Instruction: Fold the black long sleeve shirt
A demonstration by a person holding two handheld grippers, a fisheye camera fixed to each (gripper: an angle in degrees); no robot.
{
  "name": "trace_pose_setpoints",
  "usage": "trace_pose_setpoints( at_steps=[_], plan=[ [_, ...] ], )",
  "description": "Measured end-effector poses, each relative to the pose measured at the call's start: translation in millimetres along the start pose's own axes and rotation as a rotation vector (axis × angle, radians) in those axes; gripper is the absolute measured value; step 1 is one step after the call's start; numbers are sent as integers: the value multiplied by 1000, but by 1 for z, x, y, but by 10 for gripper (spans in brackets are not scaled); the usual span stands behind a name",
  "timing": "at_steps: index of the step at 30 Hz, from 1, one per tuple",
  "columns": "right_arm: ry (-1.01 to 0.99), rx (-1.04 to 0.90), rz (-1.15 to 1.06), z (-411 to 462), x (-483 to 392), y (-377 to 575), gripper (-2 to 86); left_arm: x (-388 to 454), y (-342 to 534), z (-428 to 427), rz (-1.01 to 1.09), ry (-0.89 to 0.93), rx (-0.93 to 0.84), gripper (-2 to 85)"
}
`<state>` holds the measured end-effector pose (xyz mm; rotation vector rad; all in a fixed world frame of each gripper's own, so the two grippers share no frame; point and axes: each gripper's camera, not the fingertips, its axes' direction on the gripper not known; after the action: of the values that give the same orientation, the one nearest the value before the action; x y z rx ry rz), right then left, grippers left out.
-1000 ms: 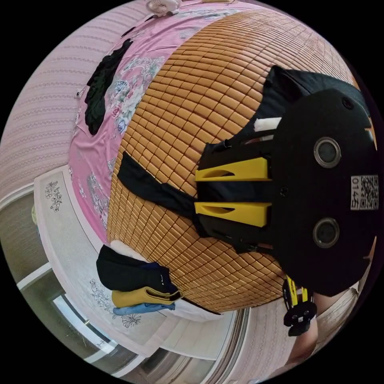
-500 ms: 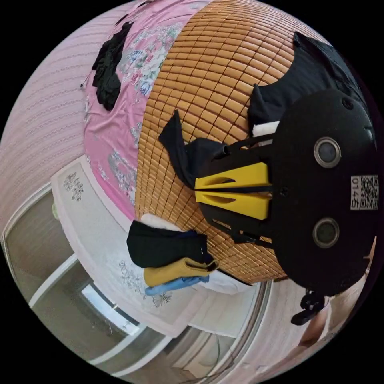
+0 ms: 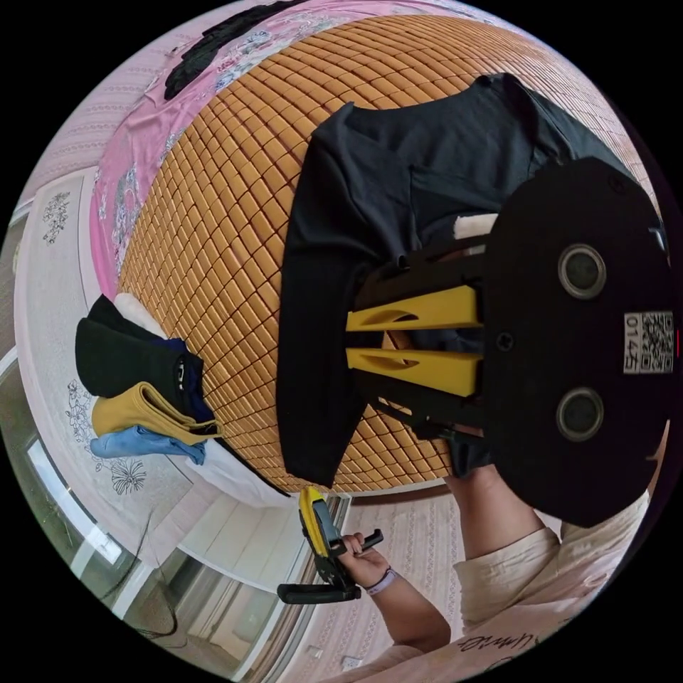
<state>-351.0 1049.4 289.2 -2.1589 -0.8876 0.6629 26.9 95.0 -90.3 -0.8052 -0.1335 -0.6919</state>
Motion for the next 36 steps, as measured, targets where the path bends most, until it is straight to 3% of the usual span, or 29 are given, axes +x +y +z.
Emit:
trace_pose_setpoints(
  at_steps=[6,10,14,20,23,25,29,33,36],
  plan=[
    [155,22,1,8,-18,-35,67,-57,10,0,-210,-162,5,82],
    [264,-1,79,26,-11,-59,74,-76,7,24,-286,-147,-122,83],
    [257,-2,116,23,-5,-66,50,-75,-4,22,-154,-80,-158,2],
    [187,20,128,8,-4,-64,22,-83,-41,13,-73,-176,-36,-1],
    [175,90,174,-19,-12,-60,6,-98,-52,32,-182,-175,-75,29],
    [160,202,180,-62,-28,-36,2,-98,-56,30,-195,-174,-70,49],
    [199,220,214,-103,-44,38,2,-67,-55,-7,-51,-231,66,60],
    [315,-7,388,-112,-54,154,-3,-12,-46,-22,116,-89,33,60],
    [349,-176,488,-116,-77,229,-6,55,-27,-10,271,85,-85,60]
  ],
)
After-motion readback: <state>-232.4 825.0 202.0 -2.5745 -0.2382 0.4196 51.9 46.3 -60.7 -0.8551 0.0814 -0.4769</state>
